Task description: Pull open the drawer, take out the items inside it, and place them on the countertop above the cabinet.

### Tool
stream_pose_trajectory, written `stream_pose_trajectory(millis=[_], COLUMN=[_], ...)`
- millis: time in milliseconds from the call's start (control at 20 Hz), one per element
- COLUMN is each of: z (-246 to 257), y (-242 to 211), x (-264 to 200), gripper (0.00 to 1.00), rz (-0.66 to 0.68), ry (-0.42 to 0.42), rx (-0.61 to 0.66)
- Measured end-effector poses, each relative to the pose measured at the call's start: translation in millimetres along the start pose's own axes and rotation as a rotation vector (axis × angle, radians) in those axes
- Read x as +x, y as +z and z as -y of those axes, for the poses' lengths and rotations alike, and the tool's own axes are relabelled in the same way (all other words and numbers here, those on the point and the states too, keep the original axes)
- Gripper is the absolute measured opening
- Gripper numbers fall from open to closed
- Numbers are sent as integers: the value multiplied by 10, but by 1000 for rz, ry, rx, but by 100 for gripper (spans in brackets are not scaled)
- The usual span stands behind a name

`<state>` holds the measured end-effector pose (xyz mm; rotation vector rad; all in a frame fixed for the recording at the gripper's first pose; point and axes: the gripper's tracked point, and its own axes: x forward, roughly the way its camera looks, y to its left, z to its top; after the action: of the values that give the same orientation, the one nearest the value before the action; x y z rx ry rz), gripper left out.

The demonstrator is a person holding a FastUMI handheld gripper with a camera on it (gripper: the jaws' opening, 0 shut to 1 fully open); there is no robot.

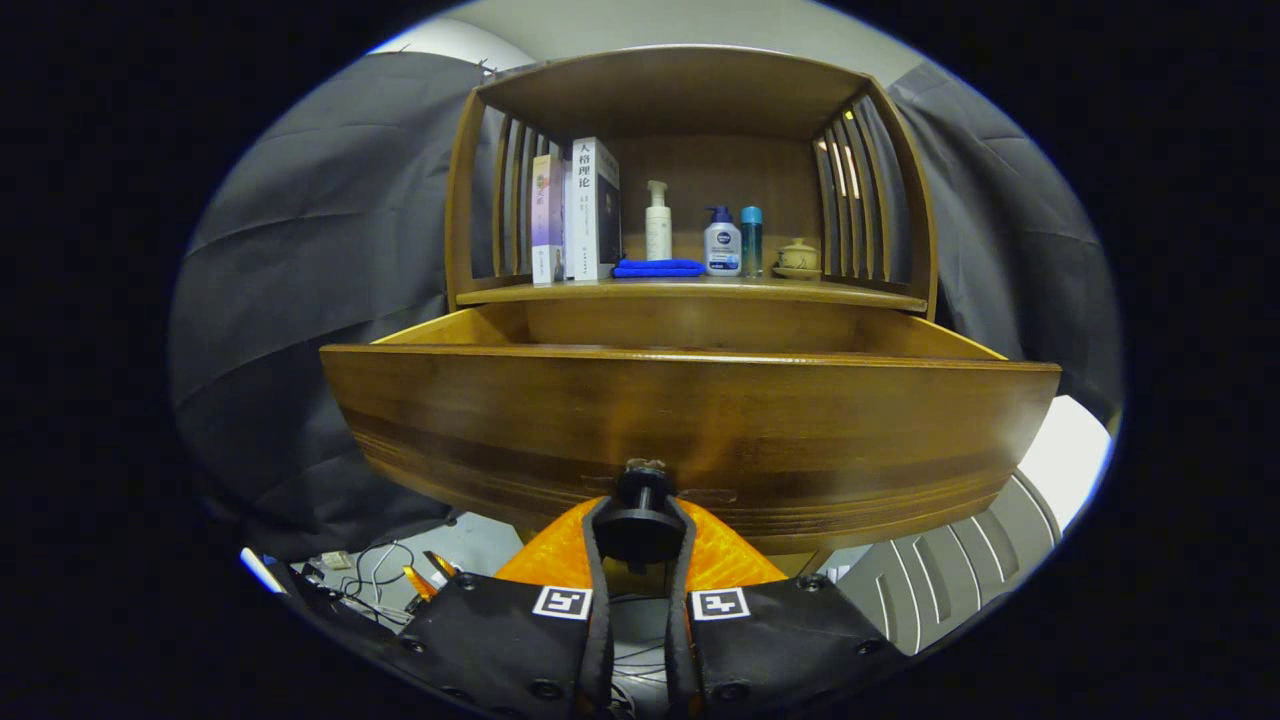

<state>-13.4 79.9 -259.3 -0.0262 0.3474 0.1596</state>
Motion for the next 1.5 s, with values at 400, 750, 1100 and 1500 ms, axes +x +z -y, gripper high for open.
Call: stream_pose_trajectory(millis=[400,750,1100,1500], z=[-22,-43,41,320], y=[-61,-25,590,1376], x=[-105,-187,-583,-599], gripper=[23,39,100,100], rz=[-26,-93,-15,7], ry=[21,50,75,94], rx=[-1,-8,-79,-54])
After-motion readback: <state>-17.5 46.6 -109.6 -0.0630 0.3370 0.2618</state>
